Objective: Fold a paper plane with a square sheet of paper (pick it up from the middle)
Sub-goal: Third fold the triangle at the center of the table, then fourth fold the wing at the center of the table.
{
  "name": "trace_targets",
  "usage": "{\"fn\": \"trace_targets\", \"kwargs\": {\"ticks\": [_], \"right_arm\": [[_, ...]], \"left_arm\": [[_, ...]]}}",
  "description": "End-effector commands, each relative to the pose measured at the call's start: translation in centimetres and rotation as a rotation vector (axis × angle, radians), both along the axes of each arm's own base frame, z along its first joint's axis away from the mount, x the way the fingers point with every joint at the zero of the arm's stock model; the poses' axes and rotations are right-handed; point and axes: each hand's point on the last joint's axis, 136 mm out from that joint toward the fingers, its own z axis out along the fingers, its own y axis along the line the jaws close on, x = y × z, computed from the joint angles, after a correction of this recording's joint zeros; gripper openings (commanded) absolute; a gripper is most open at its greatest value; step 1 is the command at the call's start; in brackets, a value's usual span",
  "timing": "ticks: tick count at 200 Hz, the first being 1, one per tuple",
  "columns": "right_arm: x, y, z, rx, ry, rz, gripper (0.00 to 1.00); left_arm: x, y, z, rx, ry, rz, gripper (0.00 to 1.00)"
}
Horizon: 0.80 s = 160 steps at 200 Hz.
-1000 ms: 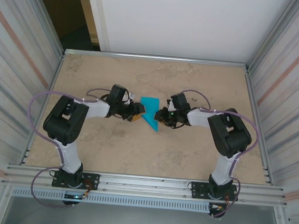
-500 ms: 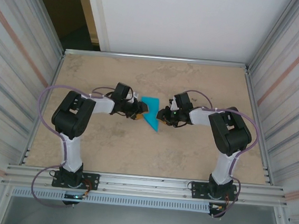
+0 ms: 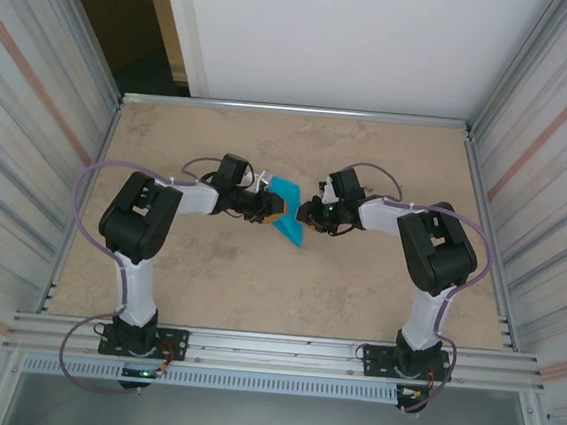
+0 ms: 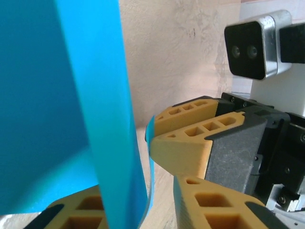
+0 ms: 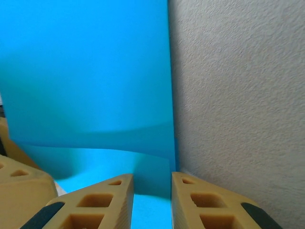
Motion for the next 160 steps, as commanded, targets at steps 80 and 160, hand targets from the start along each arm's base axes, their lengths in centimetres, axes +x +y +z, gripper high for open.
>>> {"fn": "trace_targets", "kwargs": {"ticks": [80,160], "right_arm": [[-0.9,-3.3,3.4,-0.347,-0.324,0.058,0.4],[-3.4,2.1,1.7,-0.535,-0.557,0.282,0.39]], "left_arm": [[1.6,1.1,0.2,0.077,-0.01,0.1,0.1],[1.5,1.4,0.7,0.139,0.107,0.247,0.1]]}}
